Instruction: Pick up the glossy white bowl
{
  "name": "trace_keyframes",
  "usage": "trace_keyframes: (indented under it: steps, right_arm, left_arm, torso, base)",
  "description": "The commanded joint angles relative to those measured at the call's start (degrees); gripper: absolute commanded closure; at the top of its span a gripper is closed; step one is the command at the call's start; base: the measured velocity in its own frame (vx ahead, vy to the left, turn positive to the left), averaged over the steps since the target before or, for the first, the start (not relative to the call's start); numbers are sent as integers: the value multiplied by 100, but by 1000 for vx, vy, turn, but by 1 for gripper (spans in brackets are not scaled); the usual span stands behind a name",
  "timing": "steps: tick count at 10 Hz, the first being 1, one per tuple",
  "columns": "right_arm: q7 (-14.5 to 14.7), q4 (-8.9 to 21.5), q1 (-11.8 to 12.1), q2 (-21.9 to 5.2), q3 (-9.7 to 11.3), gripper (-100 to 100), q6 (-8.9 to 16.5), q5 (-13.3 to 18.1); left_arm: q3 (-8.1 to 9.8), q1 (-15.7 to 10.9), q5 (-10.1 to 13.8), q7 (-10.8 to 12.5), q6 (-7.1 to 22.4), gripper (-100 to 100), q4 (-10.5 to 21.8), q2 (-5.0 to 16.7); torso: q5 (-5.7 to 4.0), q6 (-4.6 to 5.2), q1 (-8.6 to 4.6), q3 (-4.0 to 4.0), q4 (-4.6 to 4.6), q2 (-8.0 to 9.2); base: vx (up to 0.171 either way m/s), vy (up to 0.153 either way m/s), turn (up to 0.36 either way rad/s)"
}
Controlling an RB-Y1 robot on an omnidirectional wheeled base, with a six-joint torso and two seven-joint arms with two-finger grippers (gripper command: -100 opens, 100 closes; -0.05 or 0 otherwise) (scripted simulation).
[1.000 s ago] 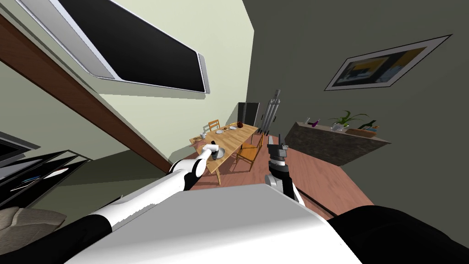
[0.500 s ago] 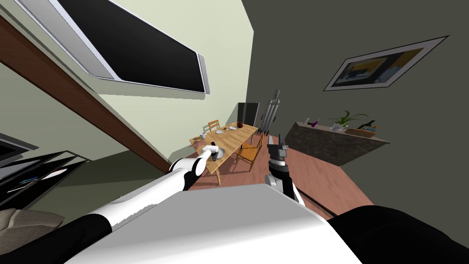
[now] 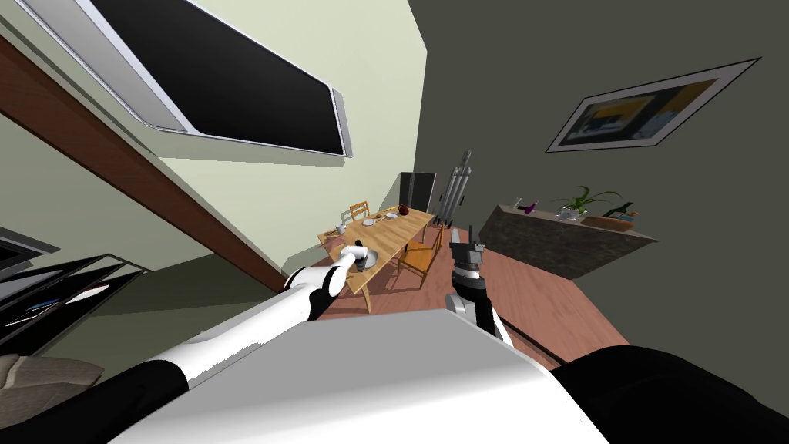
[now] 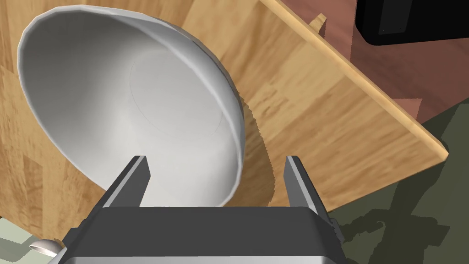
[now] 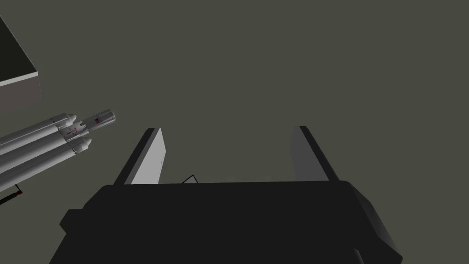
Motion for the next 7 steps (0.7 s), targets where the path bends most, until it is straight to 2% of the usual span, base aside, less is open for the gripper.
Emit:
trace_keyframes:
  steps: [1,5,6,7]
  right_arm:
    - [0,0,0,0,0,0,0,0]
    - [0,0,0,0,0,0,0,0]
    - [0,0,0,0,0,0,0,0]
    - [0,0,0,0,0,0,0,0]
  left_arm:
    - [0,0,0,0,0,100,0,0]
    - [4,7,3,8,11,100,1,1]
    - [3,8,2,6,11,0,2,1]
    - [45,-114,-17,-12,189,100,-56,2]
  torso:
    - [0,0,0,0,0,0]
    - [-1,5,-1,1,3,-1]
    - [-1,4,-1,2,4,0]
    - [-1,4,-1,3,4,1]
  base:
    - [0,0,0]
    - [-1,0,2]
    - [0,0,0]
    - [-54,-6,12]
